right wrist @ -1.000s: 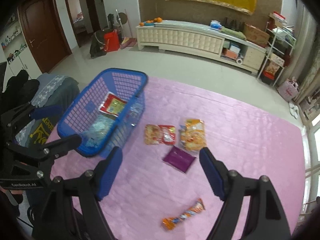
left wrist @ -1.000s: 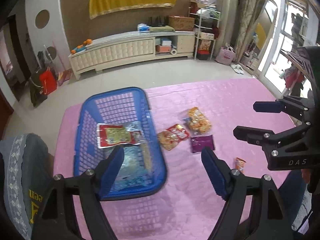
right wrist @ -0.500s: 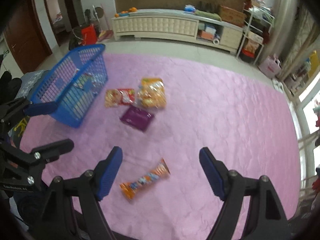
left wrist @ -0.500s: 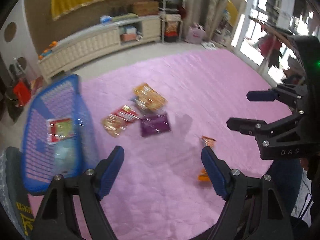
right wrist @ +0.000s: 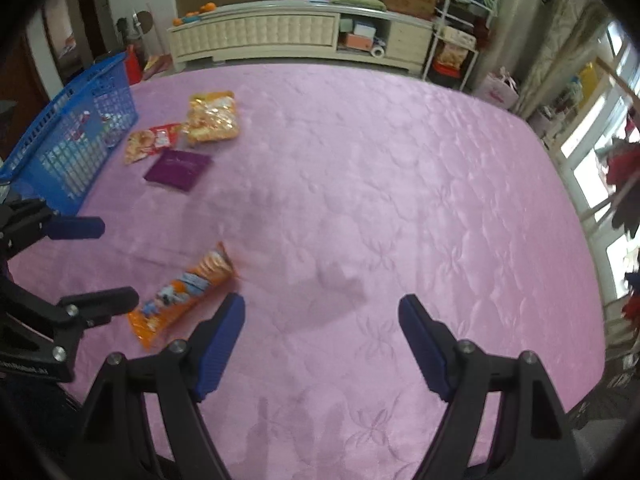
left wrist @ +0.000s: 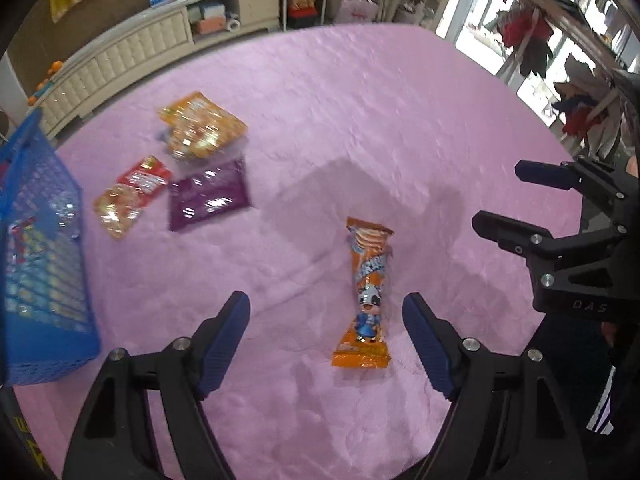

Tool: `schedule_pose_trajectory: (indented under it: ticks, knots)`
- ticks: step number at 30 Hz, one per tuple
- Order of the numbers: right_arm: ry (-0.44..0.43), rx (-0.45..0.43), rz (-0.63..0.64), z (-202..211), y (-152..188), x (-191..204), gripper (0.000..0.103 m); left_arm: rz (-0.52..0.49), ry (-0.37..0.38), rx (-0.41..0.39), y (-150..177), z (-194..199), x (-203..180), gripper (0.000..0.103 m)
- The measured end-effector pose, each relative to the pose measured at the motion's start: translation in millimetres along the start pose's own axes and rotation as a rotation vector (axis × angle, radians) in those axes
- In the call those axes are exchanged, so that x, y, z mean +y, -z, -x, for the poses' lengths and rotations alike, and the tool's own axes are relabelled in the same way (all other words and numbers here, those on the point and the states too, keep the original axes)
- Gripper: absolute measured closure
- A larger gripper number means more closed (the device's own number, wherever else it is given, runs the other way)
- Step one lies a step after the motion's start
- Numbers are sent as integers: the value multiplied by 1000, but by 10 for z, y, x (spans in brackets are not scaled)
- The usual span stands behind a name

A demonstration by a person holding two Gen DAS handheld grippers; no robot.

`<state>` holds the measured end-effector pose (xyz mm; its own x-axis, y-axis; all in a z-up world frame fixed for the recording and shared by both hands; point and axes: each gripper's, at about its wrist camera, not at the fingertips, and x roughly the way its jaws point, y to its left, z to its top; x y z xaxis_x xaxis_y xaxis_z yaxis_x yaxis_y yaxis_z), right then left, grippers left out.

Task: Organize snacks
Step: 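Move both tools back to the snacks, left tool over the orange stick, then close the left tool on the orange stick snack, then reach the right tool to the purple packet and grasp it while the left tool holds the stick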

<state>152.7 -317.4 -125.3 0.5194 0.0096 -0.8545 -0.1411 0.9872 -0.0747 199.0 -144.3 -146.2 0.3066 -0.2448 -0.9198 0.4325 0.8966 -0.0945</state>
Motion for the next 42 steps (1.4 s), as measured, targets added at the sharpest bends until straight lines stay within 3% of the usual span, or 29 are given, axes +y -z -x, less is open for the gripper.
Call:
schedule_pose_trajectory:
  ticks: [6,11,17,19,24,29,39,42]
  knots:
    - [-99,38,-43,-184,82,-104,21,-50,23,61,-93,-253,-157,37]
    - [-133,31,-54,-239,145,-164,21,-73,25,100,-174,-434,-267,57]
    - [-85,7,17,-222,178,-119,21,-126,4,139,-213,-577,-402,85]
    - [-89,17,20,-228,184,-109,21,-143,14,135,-188,-567,-468,89]
    - [-116,45,-2,-233,146,-73,21,-112,26,92,-51,-466,-465,90]
    - [-149,39,7,-136,29,34,21,-53,11,26,25,-160,-217,90]
    - [-209,-10,190,-31,-400,479,21,68,-101,-96,84,352,270,90]
    - [-234,-21,274,-95,-538,606,21,149,-207,-107,216,364,465,90]
